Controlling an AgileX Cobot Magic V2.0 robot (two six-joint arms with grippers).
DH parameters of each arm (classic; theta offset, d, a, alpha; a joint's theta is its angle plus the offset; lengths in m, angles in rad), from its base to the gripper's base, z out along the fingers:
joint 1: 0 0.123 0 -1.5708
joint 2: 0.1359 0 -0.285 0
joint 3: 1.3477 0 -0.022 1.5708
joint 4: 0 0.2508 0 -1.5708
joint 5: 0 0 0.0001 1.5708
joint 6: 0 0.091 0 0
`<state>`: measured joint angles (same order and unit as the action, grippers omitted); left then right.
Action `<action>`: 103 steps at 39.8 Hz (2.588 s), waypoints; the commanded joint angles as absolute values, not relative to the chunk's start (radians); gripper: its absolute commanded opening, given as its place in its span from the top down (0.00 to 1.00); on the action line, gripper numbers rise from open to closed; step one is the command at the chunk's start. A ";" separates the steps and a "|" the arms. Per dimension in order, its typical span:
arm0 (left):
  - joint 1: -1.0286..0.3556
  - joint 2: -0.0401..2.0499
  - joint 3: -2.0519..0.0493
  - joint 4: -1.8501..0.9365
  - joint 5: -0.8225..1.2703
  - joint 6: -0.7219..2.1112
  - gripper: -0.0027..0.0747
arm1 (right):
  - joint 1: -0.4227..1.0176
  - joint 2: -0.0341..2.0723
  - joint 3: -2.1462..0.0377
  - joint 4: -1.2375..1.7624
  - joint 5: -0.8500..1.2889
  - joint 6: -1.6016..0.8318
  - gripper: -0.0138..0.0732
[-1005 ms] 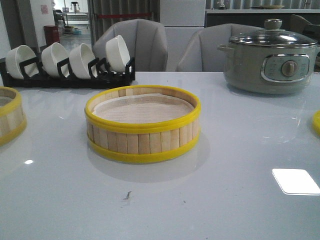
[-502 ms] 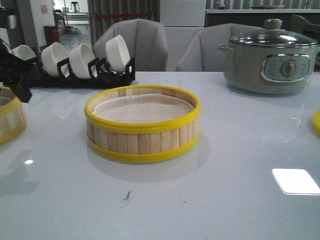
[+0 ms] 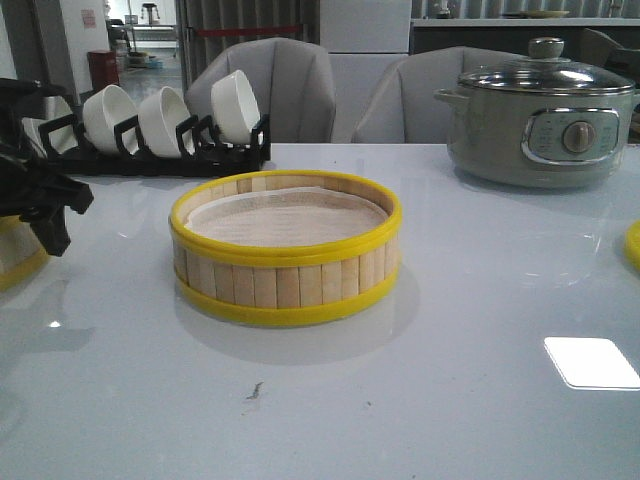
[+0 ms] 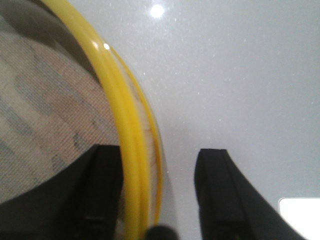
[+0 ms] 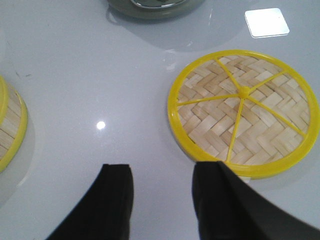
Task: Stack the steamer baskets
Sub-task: 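Lower the left gripper onto the rim of the side steamer basket, then grasp the basket rim with the left gripper and lift it, then lower the held basket onto the centre basket and open left gripper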
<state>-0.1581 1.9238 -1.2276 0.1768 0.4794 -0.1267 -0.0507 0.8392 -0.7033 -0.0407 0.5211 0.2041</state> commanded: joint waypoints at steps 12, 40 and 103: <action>-0.182 1.826 -1.349 0.173 0.559 -0.128 0.85 | -0.048 0.836 -0.742 -0.054 0.421 0.199 0.38; -0.720 1.790 -1.638 0.177 0.637 -0.125 0.85 | -0.048 0.836 -0.742 -0.054 0.420 0.199 0.38; -0.823 1.951 -1.644 0.051 0.495 -0.125 0.85 | -0.048 0.836 -0.742 -0.045 0.426 0.200 0.38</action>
